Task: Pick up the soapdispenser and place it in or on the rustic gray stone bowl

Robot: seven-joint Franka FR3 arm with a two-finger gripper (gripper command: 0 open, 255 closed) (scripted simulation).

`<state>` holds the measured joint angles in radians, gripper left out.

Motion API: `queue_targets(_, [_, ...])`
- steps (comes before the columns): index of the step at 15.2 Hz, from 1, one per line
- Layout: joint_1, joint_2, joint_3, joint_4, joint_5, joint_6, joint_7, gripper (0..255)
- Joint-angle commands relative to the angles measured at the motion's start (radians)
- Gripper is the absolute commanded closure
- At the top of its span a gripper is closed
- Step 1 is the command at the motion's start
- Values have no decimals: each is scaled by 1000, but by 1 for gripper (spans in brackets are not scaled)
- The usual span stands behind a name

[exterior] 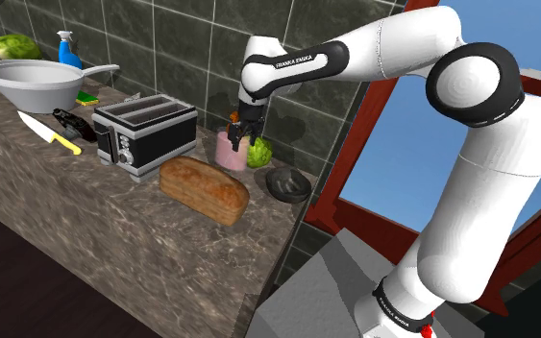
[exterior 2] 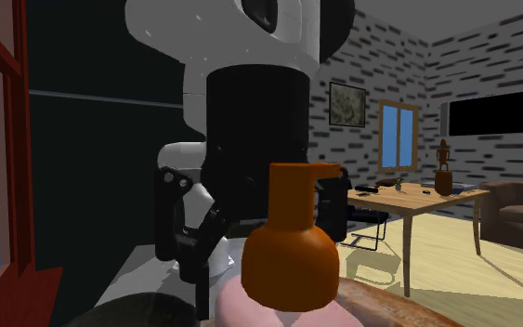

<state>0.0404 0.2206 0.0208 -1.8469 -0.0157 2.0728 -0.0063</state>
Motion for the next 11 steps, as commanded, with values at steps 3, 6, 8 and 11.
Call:
queue_targets(3, [0, -17, 0, 35, 1, -52, -1, 255])
queue_targets(6, [0, -27, 0, 62, 1, -89, -2, 255])
queue_targets(8, [0, -33, 0, 81, 1, -114, -2, 255])
queue_targets(11, [0, -41, 0, 112, 2, -152, -2, 255])
